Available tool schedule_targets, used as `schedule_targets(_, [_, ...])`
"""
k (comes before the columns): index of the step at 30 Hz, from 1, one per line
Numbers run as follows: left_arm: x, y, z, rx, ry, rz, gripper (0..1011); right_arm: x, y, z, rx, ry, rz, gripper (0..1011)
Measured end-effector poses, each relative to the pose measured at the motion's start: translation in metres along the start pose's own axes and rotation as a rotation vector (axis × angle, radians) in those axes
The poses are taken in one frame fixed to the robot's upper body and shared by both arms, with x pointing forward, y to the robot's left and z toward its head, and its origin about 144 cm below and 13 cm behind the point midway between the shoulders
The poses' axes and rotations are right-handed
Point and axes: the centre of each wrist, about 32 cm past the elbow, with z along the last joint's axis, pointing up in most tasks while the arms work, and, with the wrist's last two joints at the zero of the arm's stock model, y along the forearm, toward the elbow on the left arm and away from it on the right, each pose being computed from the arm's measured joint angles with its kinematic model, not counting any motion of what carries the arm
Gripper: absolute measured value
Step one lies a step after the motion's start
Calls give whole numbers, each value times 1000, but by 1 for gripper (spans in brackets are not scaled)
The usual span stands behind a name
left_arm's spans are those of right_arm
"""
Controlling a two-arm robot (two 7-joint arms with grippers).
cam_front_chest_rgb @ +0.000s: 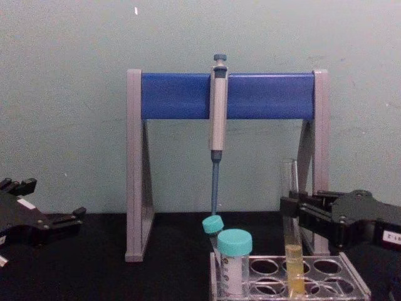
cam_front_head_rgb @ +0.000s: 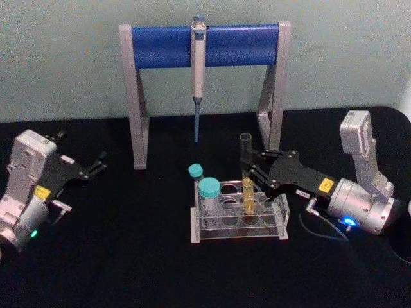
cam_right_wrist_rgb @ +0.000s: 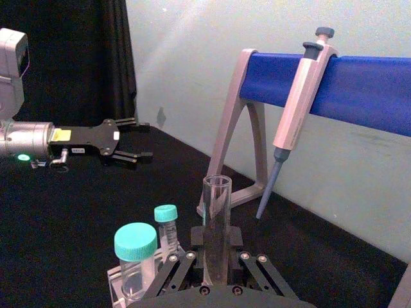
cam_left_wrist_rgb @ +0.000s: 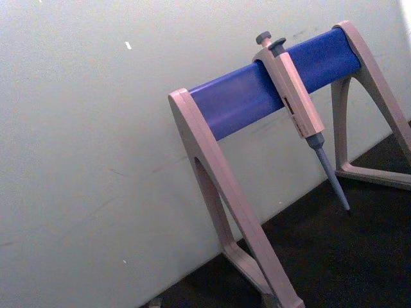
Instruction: Pick up the test tube from the test tube rack, shake it, then place it back into the test tube rack.
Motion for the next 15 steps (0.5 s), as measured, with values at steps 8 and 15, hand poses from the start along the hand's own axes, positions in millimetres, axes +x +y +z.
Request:
schedule_targets(8, [0,0,0,0,0,0,1001,0,0,0,-1,1,-3,216])
schedule_targets(15, [0,0,0,0,0,0,1001,0,0,0,-1,0,-3,216])
